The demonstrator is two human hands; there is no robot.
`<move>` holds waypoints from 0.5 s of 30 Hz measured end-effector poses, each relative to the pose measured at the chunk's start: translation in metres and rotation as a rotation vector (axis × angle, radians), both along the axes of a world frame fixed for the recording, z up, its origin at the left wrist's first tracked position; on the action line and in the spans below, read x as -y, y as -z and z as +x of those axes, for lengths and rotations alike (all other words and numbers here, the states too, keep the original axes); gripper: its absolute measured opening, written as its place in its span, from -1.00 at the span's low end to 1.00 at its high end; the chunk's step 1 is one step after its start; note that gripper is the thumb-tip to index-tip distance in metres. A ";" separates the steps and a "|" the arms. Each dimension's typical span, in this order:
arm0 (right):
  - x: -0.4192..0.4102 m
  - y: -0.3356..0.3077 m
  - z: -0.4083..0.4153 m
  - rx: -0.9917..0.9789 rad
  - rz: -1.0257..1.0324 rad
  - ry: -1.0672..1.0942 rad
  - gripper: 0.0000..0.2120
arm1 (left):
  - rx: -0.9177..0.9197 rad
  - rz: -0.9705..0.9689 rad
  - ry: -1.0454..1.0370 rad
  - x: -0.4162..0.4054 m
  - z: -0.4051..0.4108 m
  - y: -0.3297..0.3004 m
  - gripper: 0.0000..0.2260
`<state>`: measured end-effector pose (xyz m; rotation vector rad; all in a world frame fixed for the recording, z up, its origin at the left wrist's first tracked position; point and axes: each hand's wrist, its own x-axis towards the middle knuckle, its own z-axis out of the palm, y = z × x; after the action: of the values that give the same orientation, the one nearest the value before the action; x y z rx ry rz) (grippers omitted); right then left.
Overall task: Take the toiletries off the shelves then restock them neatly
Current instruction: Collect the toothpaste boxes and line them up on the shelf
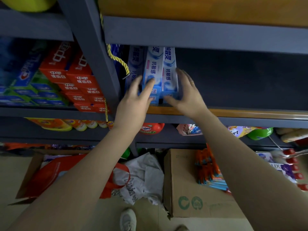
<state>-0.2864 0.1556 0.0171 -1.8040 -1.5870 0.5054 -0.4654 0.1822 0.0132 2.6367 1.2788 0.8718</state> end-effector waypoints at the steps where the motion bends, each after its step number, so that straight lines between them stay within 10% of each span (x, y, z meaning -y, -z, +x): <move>1: -0.002 0.000 0.007 0.001 -0.098 -0.022 -0.25 | 0.009 -0.009 0.004 -0.001 0.001 -0.001 -0.60; 12: 0.006 -0.003 0.017 0.115 -0.147 -0.215 -0.33 | 0.028 0.083 -0.027 -0.005 0.008 0.008 -0.50; 15: -0.006 -0.005 0.021 -0.357 -0.178 -0.106 -0.49 | 0.061 0.118 -0.008 -0.006 0.010 0.012 -0.51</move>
<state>-0.2656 0.1613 0.0219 -1.6471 -1.4282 0.9868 -0.4555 0.1883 0.0008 2.6711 1.2622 1.0522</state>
